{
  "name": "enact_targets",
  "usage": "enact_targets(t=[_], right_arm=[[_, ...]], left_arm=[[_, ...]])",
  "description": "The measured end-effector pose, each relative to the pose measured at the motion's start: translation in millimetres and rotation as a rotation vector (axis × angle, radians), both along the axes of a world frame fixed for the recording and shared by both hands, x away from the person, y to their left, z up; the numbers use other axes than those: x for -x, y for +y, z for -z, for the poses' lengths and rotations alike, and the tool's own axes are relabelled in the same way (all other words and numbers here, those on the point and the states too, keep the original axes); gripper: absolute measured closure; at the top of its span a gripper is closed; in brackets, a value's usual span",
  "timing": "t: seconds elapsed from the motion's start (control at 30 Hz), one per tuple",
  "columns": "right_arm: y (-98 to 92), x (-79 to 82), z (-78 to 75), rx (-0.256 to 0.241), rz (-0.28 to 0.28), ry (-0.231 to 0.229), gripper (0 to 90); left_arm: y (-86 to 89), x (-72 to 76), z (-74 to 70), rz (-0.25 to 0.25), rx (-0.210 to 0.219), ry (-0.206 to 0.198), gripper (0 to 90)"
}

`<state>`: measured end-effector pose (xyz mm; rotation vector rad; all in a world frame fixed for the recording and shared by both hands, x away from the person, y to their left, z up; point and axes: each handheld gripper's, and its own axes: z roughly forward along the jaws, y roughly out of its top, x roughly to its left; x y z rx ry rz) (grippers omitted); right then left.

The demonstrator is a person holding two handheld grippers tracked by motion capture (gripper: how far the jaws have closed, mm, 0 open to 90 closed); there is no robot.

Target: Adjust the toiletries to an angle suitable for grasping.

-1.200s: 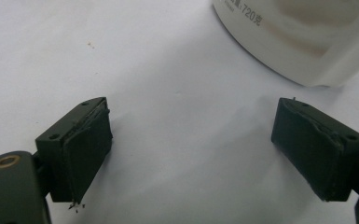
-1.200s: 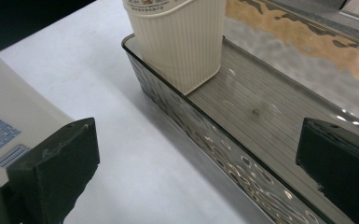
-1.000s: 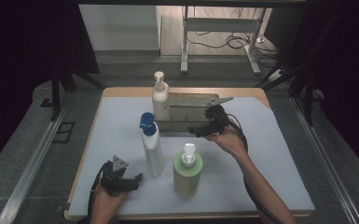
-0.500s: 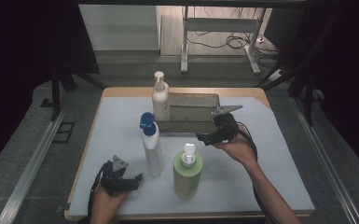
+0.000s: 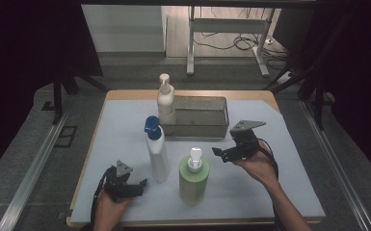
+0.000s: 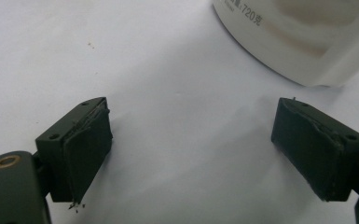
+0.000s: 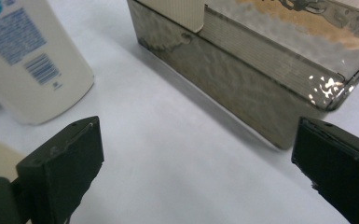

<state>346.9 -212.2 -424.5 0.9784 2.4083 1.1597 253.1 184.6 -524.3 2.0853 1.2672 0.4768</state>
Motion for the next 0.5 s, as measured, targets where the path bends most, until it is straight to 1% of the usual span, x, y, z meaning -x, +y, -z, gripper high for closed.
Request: enact_targets(t=[0.07,0.1,0.13,0.3,0.37,0.43,0.5], right_arm=[[-2.4,5.1,0.8,0.004,0.000,-0.003,2.1],[-2.4,5.1,0.8,0.004,0.000,-0.003,2.1],[-5.6,10.5,1.8,0.007,-0.005,-0.009,2.7],[-12.9,24.9,4.3,0.013,-0.016,-0.017,4.7],[-15.0,31.3,4.8,0.015,-0.029,-0.027,5.4],[-16.0,36.9,5.7,0.011,-0.041,-0.025,5.4],[-16.2,41.8,7.4,0.018,-0.050,-0.027,5.6]], left_arm=[[-0.1,0.0,0.1,0.000,0.000,-0.001,12.3],[-0.1,0.0,0.1,0.000,0.000,-0.001,12.3],[0.0,0.0,0.0,0.000,0.000,0.000,12.3],[-0.1,0.0,0.0,0.000,0.000,-0.001,12.3],[-0.1,0.1,0.0,0.000,0.000,-0.001,12.4],[-0.1,0.1,0.0,0.000,0.000,-0.001,12.4],[-0.2,0.1,0.1,-0.001,0.000,-0.003,12.4]])
